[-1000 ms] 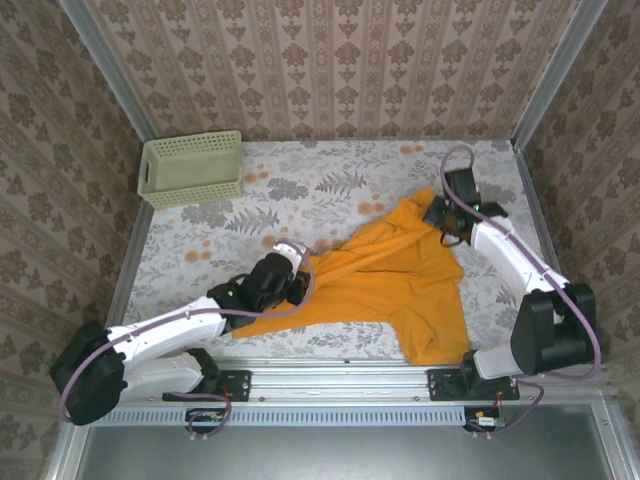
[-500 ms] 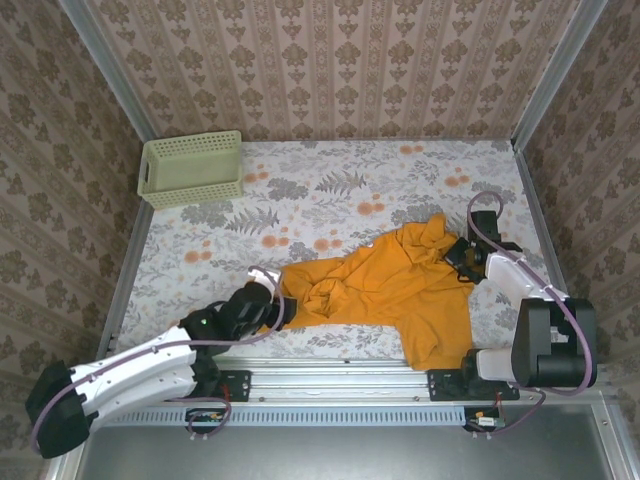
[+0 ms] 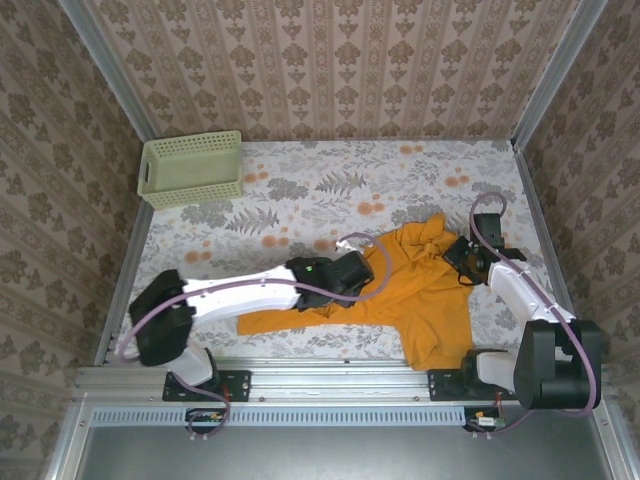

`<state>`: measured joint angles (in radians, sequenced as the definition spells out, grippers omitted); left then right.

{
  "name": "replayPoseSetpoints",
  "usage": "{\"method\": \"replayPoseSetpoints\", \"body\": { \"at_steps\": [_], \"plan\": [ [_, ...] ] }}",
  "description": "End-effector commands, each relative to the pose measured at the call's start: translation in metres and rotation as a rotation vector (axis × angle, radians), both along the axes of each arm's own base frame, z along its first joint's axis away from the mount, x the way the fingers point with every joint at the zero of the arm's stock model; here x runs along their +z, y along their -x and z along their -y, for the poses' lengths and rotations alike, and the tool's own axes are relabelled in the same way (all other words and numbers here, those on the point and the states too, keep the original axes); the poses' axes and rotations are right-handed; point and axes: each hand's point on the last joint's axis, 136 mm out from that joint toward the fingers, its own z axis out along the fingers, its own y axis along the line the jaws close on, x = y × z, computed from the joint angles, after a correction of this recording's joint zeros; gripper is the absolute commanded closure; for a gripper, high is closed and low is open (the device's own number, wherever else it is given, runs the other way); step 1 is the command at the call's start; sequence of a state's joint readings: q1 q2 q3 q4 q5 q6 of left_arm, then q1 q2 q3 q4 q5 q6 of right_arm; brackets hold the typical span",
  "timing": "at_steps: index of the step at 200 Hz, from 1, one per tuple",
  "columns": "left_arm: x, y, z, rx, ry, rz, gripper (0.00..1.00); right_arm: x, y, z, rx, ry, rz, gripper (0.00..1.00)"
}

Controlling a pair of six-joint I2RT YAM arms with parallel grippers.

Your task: Fold the inside-out t-shirt

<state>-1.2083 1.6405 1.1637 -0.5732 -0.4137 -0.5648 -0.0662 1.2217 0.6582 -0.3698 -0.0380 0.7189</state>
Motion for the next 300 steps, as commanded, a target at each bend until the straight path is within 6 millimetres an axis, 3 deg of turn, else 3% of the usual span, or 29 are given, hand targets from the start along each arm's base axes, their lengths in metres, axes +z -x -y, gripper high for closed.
{"method": "replayPoseSetpoints", "body": {
  "at_steps": [1,28,63,122,202,222,243,276,280,300],
  "plan": [
    [-0.003,-0.002,-0.017,0.002,-0.205,0.034,0.29,-0.003,0.010,-0.001,-0.010,0.001,-0.015,1.00],
    [-0.015,-0.004,-0.016,-0.015,-0.309,0.019,0.30,-0.005,0.012,0.000,-0.010,0.001,-0.018,1.00],
    [-0.019,-0.011,-0.031,0.019,-0.442,0.041,0.42,-0.004,0.012,0.001,-0.010,0.012,-0.022,1.00],
    [-0.020,-0.018,-0.061,0.089,-0.462,0.033,0.55,-0.002,0.012,0.003,-0.015,0.022,-0.020,1.00],
    [-0.030,-0.027,-0.071,0.137,-0.388,-0.011,0.91,0.003,0.016,0.008,-0.017,0.055,-0.021,1.00],
    [-0.024,-0.031,-0.073,0.164,-0.296,-0.022,1.00,0.003,0.018,0.011,-0.025,0.067,-0.025,1.00],
    [-0.012,-0.036,-0.083,0.213,-0.156,-0.030,1.00,0.007,0.020,0.013,-0.030,0.075,-0.016,1.00],
    [0.026,-0.043,-0.099,0.267,0.229,-0.038,1.00,0.024,0.017,0.006,-0.007,0.048,0.052,1.00],
    [0.023,-0.043,-0.103,0.276,0.266,-0.050,1.00,0.028,0.016,0.004,0.001,0.036,0.067,1.00],
    [0.058,-0.048,-0.118,0.287,0.536,-0.015,1.00,0.047,0.013,-0.008,0.032,-0.010,0.155,1.00]
  ]
}}
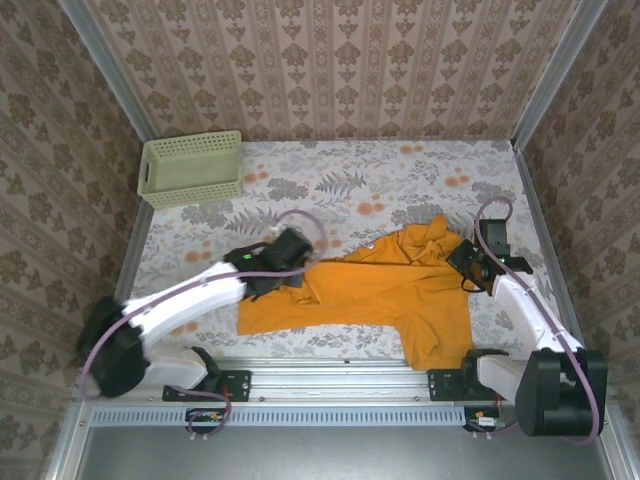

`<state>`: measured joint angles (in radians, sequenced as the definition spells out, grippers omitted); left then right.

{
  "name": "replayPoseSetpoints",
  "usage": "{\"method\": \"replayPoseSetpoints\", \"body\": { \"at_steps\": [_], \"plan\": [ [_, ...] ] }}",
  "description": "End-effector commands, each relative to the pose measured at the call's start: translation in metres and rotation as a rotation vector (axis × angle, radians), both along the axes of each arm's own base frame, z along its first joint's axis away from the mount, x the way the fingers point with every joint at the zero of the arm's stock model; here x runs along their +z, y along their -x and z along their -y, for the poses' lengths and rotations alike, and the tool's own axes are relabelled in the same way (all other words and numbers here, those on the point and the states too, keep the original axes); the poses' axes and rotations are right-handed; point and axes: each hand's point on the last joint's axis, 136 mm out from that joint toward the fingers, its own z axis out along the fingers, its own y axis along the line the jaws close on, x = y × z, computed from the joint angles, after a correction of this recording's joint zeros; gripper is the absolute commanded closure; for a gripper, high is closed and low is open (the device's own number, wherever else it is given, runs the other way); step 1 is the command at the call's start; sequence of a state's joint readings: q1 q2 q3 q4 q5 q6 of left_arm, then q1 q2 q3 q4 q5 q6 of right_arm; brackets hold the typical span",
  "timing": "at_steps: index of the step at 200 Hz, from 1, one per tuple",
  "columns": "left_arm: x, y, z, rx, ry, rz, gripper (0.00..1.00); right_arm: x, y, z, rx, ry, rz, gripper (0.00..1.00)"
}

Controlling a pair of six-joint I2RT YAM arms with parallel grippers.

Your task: Fold the inside-out t-shirt

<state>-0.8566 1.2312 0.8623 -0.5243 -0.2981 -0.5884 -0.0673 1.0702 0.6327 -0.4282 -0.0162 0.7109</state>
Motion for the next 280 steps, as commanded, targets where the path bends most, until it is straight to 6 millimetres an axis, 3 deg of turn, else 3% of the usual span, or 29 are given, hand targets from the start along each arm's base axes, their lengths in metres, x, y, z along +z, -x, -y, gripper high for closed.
{"method": "replayPoseSetpoints", "body": {
  "at_steps": [1,18,39,79,124,145,176,195,209,233,261,280],
  "plan": [
    [0.035,-0.004,0.007,-0.014,0.342,0.055,1.00,0.024,-0.001,-0.011,0.042,-0.035,0.091,1.00],
    [0.060,-0.005,-0.006,-0.016,0.486,0.112,1.00,0.030,0.004,-0.012,0.037,-0.011,0.108,1.00],
    [0.074,-0.004,-0.012,-0.037,0.592,0.138,1.00,0.022,0.010,-0.010,0.017,-0.008,0.084,1.00],
    [0.071,-0.003,-0.015,-0.039,0.759,0.106,1.00,0.000,0.021,-0.008,-0.027,-0.021,0.028,1.00],
    [0.068,-0.014,-0.051,0.078,0.758,0.122,1.00,-0.010,0.030,0.000,-0.070,0.000,-0.011,1.00],
    [0.077,-0.015,-0.063,0.115,0.733,0.125,1.00,0.003,0.025,-0.002,-0.049,-0.002,0.034,1.00],
    [0.115,-0.005,-0.082,0.113,0.660,0.218,1.00,0.053,0.014,0.003,-0.017,0.038,0.142,1.00],
    [0.138,-0.004,-0.097,0.144,0.629,0.285,1.00,0.068,0.014,0.000,-0.011,0.026,0.169,1.00],
    [0.142,-0.008,-0.102,0.162,0.646,0.305,1.00,0.070,0.013,-0.007,-0.006,-0.023,0.195,1.00],
    [0.117,-0.016,-0.092,0.154,0.691,0.228,1.00,0.047,0.022,-0.024,-0.005,-0.088,0.161,1.00],
    [0.074,-0.010,-0.082,0.147,0.711,0.111,1.00,-0.016,0.067,-0.045,-0.022,-0.094,-0.042,1.00],
    [0.057,0.001,-0.088,0.158,0.670,0.097,1.00,-0.049,0.091,-0.050,-0.014,-0.087,-0.157,0.80]
  ]
}}
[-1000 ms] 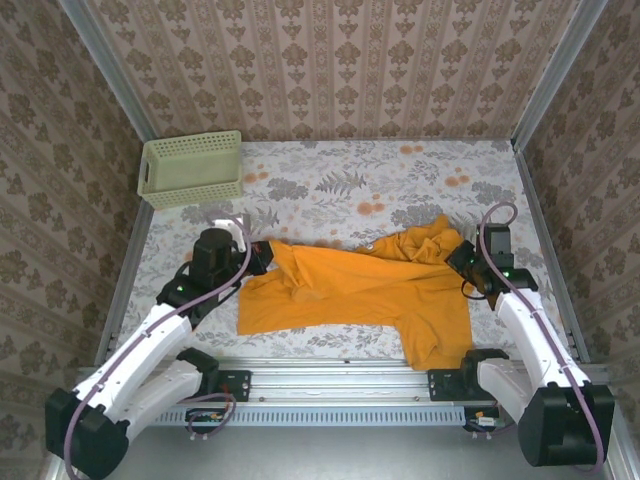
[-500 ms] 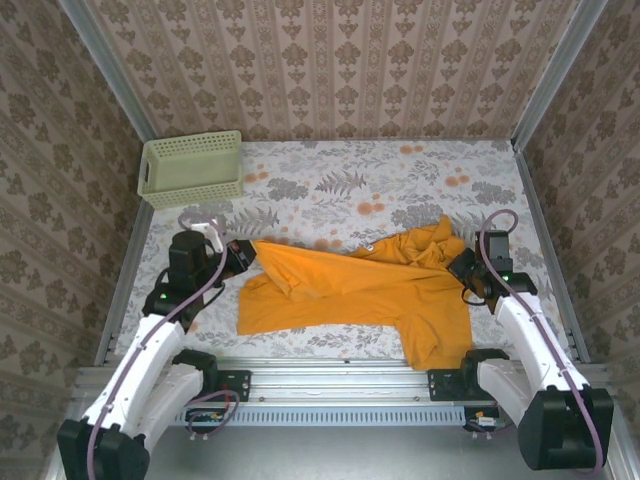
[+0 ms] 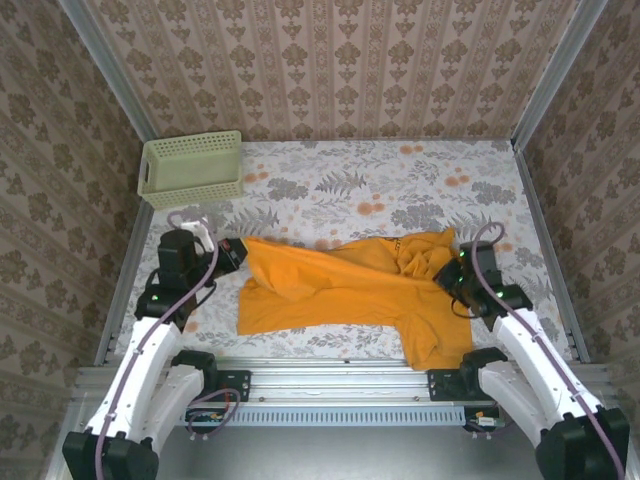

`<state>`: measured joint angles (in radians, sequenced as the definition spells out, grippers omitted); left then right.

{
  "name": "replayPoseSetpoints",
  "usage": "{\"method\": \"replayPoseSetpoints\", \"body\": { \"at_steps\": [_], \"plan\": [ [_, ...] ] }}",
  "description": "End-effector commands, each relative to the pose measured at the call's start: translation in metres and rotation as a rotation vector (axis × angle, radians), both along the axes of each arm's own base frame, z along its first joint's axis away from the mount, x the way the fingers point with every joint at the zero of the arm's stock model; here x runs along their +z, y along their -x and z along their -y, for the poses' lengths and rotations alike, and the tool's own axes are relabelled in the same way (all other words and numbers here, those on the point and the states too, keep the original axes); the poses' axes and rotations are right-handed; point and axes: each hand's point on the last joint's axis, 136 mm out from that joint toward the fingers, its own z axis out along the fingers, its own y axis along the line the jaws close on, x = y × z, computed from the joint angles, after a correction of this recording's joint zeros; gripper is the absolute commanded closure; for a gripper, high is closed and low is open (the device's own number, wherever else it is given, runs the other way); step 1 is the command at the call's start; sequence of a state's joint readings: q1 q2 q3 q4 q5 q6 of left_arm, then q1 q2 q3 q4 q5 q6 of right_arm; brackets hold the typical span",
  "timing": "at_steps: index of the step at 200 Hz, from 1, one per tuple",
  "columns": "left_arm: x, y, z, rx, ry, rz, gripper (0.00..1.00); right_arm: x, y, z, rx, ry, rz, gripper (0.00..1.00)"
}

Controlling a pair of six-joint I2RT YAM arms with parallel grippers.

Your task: Fold the inside-out t-shirt

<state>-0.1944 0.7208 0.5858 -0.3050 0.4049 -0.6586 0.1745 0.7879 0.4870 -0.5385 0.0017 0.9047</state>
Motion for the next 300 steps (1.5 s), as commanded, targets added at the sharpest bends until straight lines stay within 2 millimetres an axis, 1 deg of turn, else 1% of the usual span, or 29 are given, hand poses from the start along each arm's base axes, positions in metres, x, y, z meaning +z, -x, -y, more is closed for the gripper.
{"method": "replayPoseSetpoints", "body": {
  "at_steps": [1,8,14,22,34,42,52,65,72,100,128,139,151,169,172,174,178,188,203,215,236,245,248,255,265,288,300],
  "plan": [
    [-0.010,0.011,-0.002,-0.010,-0.007,-0.004,1.00,-0.044,0.039,0.006,-0.079,0.022,-0.186,0.78],
    [-0.014,0.015,-0.004,-0.007,-0.016,-0.012,1.00,-0.046,0.043,0.009,-0.067,0.050,-0.209,0.69],
    [-0.018,0.017,-0.004,-0.008,-0.019,-0.019,1.00,-0.042,0.043,0.015,-0.061,0.090,-0.210,0.62],
    [-0.023,0.020,-0.004,-0.011,-0.019,-0.027,1.00,-0.031,0.038,0.019,-0.032,0.140,-0.189,0.55],
    [-0.031,0.023,-0.005,-0.010,-0.019,-0.042,1.00,-0.004,0.025,0.025,0.004,0.218,-0.147,0.49],
    [-0.033,0.024,-0.005,-0.010,-0.018,-0.048,1.00,0.013,0.015,0.027,0.028,0.260,-0.118,0.47],
    [-0.036,0.024,-0.004,-0.010,-0.013,-0.049,1.00,0.031,0.002,0.023,0.082,0.286,-0.079,0.47],
    [-0.037,0.024,-0.004,-0.009,-0.006,-0.053,1.00,0.045,-0.010,0.018,0.135,0.326,-0.059,0.48],
    [-0.037,0.024,-0.004,-0.008,-0.003,-0.050,1.00,0.047,-0.014,0.014,0.164,0.349,-0.059,0.48],
    [-0.036,0.024,-0.004,-0.003,0.004,-0.044,1.00,0.042,-0.024,-0.014,0.303,0.400,-0.079,0.49],
    [-0.039,0.022,-0.003,-0.005,0.000,-0.053,1.00,0.037,-0.029,-0.046,0.422,0.473,-0.100,0.55],
    [-0.039,0.021,-0.003,-0.010,-0.002,-0.058,1.00,0.034,-0.030,-0.052,0.442,0.519,-0.123,0.56],
    [-0.040,0.021,-0.002,-0.013,-0.001,-0.061,1.00,0.028,-0.032,-0.054,0.452,0.575,-0.158,0.56],
    [-0.040,0.020,-0.001,-0.013,0.005,-0.059,1.00,0.016,-0.036,-0.047,0.453,0.672,-0.236,0.52],
    [-0.040,0.020,-0.001,-0.013,0.006,-0.058,1.00,0.016,-0.037,-0.046,0.450,0.685,-0.240,0.51],
    [-0.040,0.020,-0.001,-0.013,0.006,-0.058,1.00,0.010,-0.037,-0.045,0.456,0.702,-0.267,0.51],
    [-0.041,0.020,-0.001,-0.013,0.007,-0.059,1.00,0.005,-0.037,-0.042,0.458,0.727,-0.294,0.51],
    [-0.041,0.020,-0.001,-0.011,0.006,-0.059,1.00,-0.003,-0.036,-0.033,0.444,0.793,-0.352,0.52],
    [-0.041,0.020,-0.001,-0.010,0.001,-0.056,1.00,-0.012,-0.028,-0.017,0.412,0.862,-0.434,0.59],
    [-0.041,0.020,-0.002,-0.008,-0.004,-0.058,1.00,-0.016,-0.018,-0.006,0.381,0.875,-0.474,0.64],
    [-0.043,0.020,-0.002,-0.009,-0.013,-0.059,1.00,-0.013,0.004,0.010,0.314,0.838,-0.476,0.68],
    [-0.043,0.020,-0.003,-0.009,-0.016,-0.058,1.00,-0.016,0.011,0.007,0.311,0.776,-0.469,0.69],
    [-0.043,0.020,-0.003,-0.008,-0.018,-0.058,1.00,-0.013,0.013,0.007,0.302,0.746,-0.450,0.69],
    [-0.043,0.020,-0.003,-0.007,-0.019,-0.058,1.00,-0.014,0.018,0.008,0.282,0.706,-0.450,0.69],
    [-0.043,0.019,-0.003,-0.006,-0.021,-0.055,1.00,-0.018,0.026,0.008,0.261,0.635,-0.454,0.71],
    [-0.042,0.019,-0.004,-0.003,-0.023,-0.048,1.00,-0.026,0.039,0.015,0.210,0.548,-0.459,0.74],
    [-0.041,0.019,-0.004,-0.004,-0.024,-0.049,1.00,-0.026,0.042,0.019,0.185,0.510,-0.446,0.76]
  ]
}}
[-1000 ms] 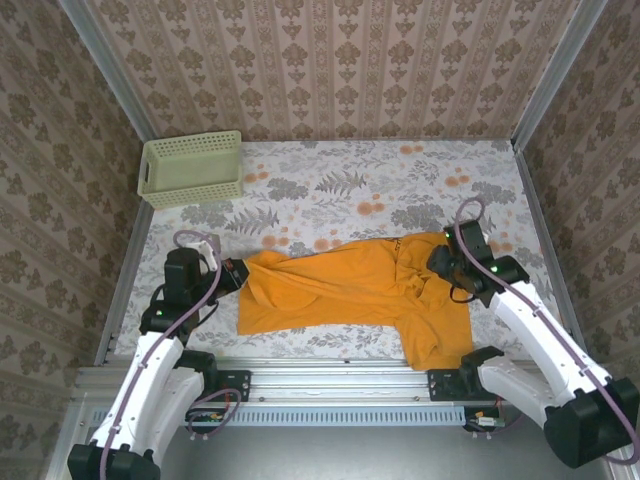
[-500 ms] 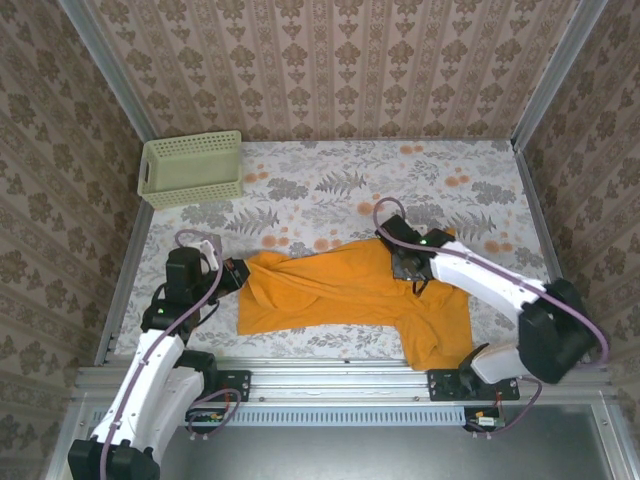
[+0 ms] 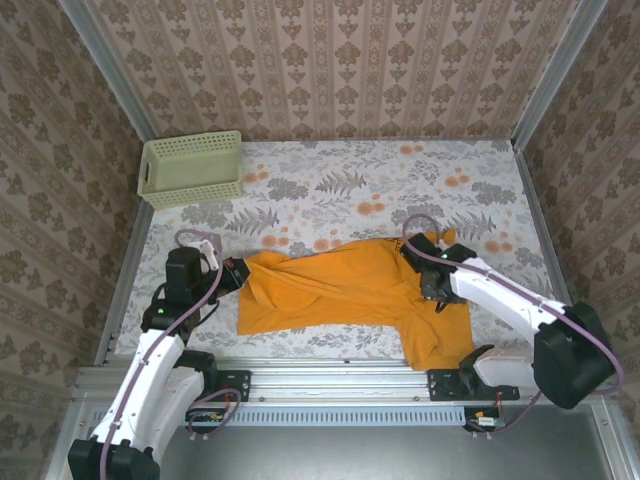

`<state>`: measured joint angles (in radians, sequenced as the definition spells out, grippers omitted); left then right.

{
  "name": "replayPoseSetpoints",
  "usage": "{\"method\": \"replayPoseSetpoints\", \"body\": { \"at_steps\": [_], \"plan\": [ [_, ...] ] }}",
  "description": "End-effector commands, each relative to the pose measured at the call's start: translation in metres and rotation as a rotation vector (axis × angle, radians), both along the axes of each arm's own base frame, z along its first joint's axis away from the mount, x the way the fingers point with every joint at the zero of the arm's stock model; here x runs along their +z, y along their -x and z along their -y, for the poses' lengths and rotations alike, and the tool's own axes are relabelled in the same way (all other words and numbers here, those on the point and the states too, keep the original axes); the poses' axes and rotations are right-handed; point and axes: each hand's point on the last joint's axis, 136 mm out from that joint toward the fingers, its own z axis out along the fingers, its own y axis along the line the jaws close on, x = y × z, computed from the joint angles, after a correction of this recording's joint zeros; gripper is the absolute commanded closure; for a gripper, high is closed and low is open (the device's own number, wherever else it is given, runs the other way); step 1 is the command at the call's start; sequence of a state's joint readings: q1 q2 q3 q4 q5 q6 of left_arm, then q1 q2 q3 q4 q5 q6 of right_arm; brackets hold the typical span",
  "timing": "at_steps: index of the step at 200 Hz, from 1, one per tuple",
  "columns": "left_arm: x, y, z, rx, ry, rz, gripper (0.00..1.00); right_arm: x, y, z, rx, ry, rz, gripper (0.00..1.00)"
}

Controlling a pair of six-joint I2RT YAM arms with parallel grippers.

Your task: Fold the inside-out t-shirt

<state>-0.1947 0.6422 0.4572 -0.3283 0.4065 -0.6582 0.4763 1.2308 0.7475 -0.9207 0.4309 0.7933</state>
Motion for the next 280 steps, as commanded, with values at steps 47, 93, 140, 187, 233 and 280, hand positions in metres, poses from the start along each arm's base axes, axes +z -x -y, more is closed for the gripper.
{"method": "replayPoseSetpoints", "body": {
  "at_steps": [47,93,140,187,233,280],
  "plan": [
    [0.001,0.000,-0.001,-0.007,-0.016,0.022,1.00,0.038,0.002,0.005,-0.063,-0.121,0.111,0.76],
    [0.004,0.001,-0.001,-0.002,-0.011,0.031,1.00,0.036,-0.008,0.013,-0.121,-0.218,0.125,0.74],
    [0.004,0.000,-0.001,-0.005,-0.018,0.029,1.00,0.018,-0.007,0.005,-0.162,-0.371,0.121,0.73],
    [0.002,-0.003,0.000,-0.002,-0.011,0.028,1.00,-0.011,0.013,0.002,-0.198,-0.379,0.051,0.75],
    [0.003,-0.005,-0.001,0.000,-0.021,0.029,1.00,-0.013,0.034,0.012,-0.261,-0.323,0.111,0.74],
    [0.003,-0.005,-0.002,0.000,-0.023,0.032,1.00,-0.009,0.028,0.015,-0.248,-0.308,0.128,0.85]
  ]
}}
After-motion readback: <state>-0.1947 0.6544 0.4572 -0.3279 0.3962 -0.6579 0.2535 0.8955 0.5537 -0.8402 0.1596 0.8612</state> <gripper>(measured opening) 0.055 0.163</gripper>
